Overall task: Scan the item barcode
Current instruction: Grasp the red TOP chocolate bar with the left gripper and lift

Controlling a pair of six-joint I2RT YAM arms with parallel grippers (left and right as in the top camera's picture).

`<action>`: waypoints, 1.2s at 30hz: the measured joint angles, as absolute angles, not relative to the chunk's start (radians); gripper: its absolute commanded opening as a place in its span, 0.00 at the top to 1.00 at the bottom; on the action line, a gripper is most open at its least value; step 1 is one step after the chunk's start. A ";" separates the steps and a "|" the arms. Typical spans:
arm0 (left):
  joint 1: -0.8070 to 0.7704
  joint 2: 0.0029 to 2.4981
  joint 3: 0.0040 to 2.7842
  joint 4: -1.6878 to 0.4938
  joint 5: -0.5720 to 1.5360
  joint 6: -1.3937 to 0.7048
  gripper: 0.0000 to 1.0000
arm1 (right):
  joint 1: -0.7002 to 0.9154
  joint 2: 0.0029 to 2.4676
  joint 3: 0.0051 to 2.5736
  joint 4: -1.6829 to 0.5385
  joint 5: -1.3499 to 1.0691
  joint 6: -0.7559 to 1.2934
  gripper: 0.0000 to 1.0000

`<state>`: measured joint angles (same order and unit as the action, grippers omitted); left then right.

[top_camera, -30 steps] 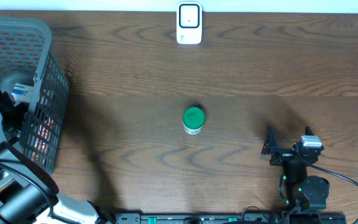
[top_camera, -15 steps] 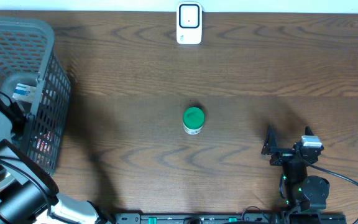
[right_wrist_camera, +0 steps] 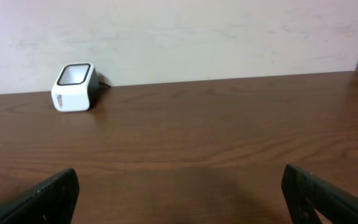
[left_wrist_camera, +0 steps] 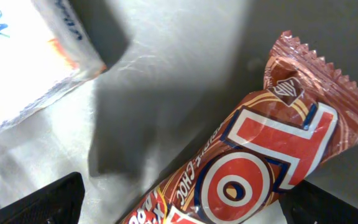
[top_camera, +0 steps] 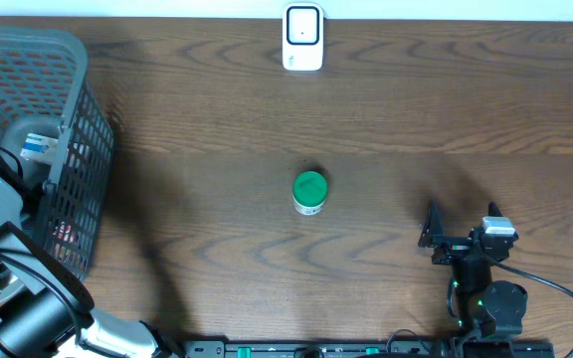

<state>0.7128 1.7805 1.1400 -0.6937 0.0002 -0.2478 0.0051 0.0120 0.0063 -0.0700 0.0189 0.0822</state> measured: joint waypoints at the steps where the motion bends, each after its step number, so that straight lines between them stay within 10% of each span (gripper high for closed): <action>1: 0.713 1.781 1.140 -0.694 -0.001 -0.260 0.02 | 0.005 0.012 0.006 -0.070 0.019 0.082 0.01; 5: 0.713 1.781 1.118 -0.678 -0.001 -0.273 0.02 | 0.005 0.012 0.006 -0.070 0.019 0.082 0.01; 9: 0.713 1.773 1.101 -0.655 0.006 -0.283 0.34 | 0.005 0.012 0.006 -0.070 0.019 0.082 0.01; 20: 0.713 1.758 1.077 -0.630 0.003 -0.284 0.57 | 0.005 0.012 0.006 -0.070 0.019 0.082 0.01; 36: 0.713 1.665 1.271 -0.861 -0.007 -0.262 0.60 | 0.005 0.012 0.006 -0.070 0.019 0.082 0.01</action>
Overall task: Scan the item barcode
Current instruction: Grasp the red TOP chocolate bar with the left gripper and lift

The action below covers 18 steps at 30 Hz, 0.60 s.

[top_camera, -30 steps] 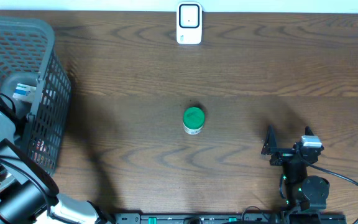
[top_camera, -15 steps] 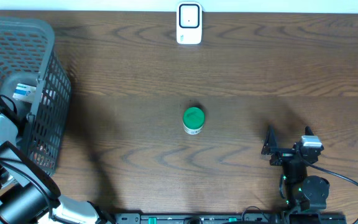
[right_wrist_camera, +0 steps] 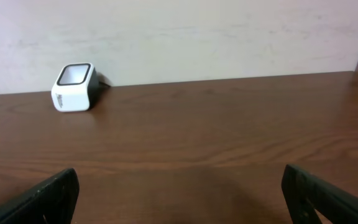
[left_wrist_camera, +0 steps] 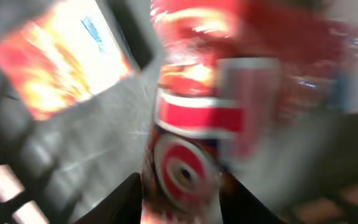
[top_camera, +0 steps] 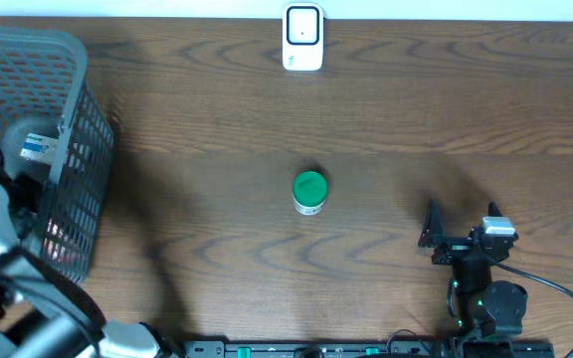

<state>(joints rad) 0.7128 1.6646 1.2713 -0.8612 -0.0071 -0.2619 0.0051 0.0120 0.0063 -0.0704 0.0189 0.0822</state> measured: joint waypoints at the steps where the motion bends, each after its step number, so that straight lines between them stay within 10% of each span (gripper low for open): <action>1: 0.713 1.635 1.287 -0.867 -0.006 -0.262 0.60 | 0.005 0.012 0.006 -0.070 0.019 0.082 0.01; 9: 0.713 1.318 1.421 -0.864 -0.006 -0.262 0.57 | 0.005 0.012 0.006 -0.070 0.019 0.083 0.01; 13: 0.713 1.160 1.429 -0.864 -0.003 -0.260 0.17 | 0.005 0.012 0.006 -0.070 0.019 0.082 0.01; 18: 0.713 1.152 1.414 -0.901 -0.003 -0.258 0.05 | 0.005 0.012 0.006 -0.070 0.019 0.082 0.01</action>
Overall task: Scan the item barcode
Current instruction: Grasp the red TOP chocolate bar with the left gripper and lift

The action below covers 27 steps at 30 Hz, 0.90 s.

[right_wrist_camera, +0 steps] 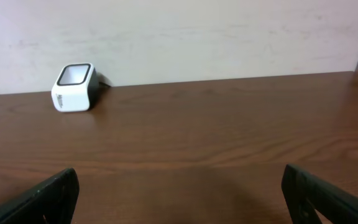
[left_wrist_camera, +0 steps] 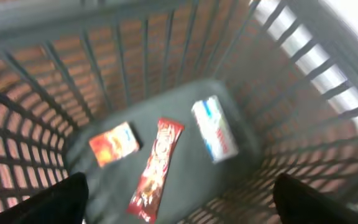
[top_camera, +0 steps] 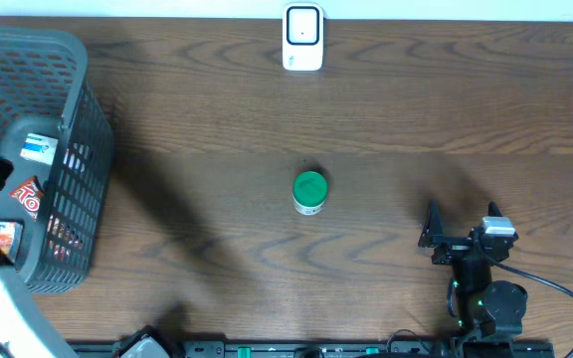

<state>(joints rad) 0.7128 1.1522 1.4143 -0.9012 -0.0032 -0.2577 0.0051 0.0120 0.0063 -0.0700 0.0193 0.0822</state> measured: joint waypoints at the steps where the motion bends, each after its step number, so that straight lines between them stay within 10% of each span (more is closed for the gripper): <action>1: 0.713 1.185 1.401 -0.907 -0.003 -0.257 0.05 | 0.005 0.012 0.006 -0.070 0.019 0.082 0.01; 24: 0.715 1.945 1.342 -0.826 0.014 -0.236 0.05 | 0.005 0.012 0.006 -0.070 0.019 0.082 0.01; 27: 0.718 1.963 1.360 -0.826 0.033 -0.236 0.43 | 0.005 0.012 0.006 -0.070 0.019 0.082 0.01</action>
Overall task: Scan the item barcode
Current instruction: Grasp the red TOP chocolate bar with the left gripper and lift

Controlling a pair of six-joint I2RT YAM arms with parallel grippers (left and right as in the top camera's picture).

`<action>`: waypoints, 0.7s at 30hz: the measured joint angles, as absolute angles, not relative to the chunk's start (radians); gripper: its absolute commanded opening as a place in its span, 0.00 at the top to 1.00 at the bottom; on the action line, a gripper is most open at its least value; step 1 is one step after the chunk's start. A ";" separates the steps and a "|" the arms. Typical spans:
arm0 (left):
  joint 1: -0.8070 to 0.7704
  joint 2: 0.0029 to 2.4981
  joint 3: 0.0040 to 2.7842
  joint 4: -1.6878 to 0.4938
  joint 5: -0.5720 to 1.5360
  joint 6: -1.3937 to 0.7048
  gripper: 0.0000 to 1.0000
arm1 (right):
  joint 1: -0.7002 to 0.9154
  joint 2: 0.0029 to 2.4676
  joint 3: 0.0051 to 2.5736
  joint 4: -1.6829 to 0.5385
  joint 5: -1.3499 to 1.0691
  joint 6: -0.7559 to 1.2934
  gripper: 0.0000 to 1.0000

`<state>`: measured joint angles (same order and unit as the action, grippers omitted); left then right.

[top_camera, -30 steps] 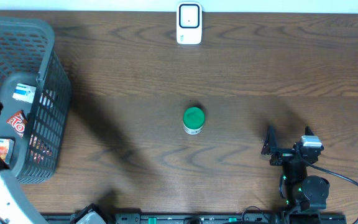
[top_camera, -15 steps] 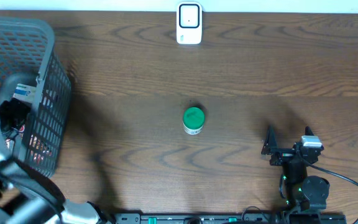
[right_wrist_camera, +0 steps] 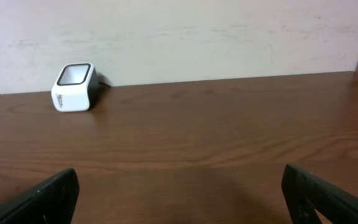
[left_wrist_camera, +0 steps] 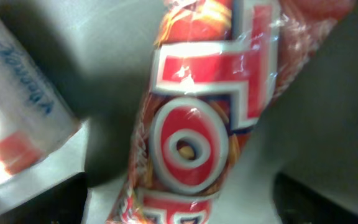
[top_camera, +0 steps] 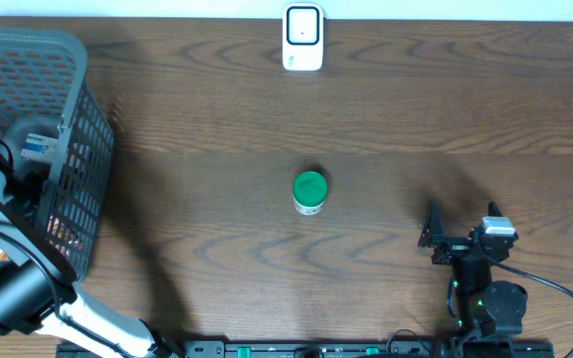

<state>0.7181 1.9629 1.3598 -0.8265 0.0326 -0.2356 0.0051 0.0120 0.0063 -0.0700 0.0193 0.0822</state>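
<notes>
A red snack bar in a shiny wrapper lies on the grey basket floor and fills the left wrist view. My left gripper hangs open just above it, its dark fingers on either side of the bar's near end, and nothing is held. A white packet lies beside the bar. The white barcode scanner stands at the table's far edge, also visible as the scanner. My right gripper rests open low over the table.
The grey mesh basket stands at the table's left end, with my left arm reaching down into it. A green-lidded tub stands mid-table. The right arm sits at the near right edge.
My left gripper was high above the basket, looking down on three items. Now it is down inside, open, close over the red snack bar. The right arm has not moved.
My left gripper was open low over the red bar in the basket, then still close to it in a blurred view. Then it was high above the basket with the bar still on the floor. Now it is low over the bar again.
</notes>
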 measured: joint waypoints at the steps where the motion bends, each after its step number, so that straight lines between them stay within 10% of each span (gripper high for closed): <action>1: 0.718 1.969 1.366 -0.825 0.044 -0.235 0.50 | 0.005 0.012 0.006 -0.070 0.019 0.083 0.01; 7: 0.715 1.981 1.381 -0.823 0.043 -0.236 0.69 | 0.005 0.012 0.006 -0.070 0.019 0.082 0.01; 21: 0.716 1.862 1.382 -0.969 0.015 -0.236 0.75 | 0.005 0.012 0.006 -0.070 0.019 0.082 0.01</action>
<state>0.7162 1.8622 1.3815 -0.9688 0.0151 -0.2356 0.0051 0.0120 0.0063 -0.0700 0.0193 0.0822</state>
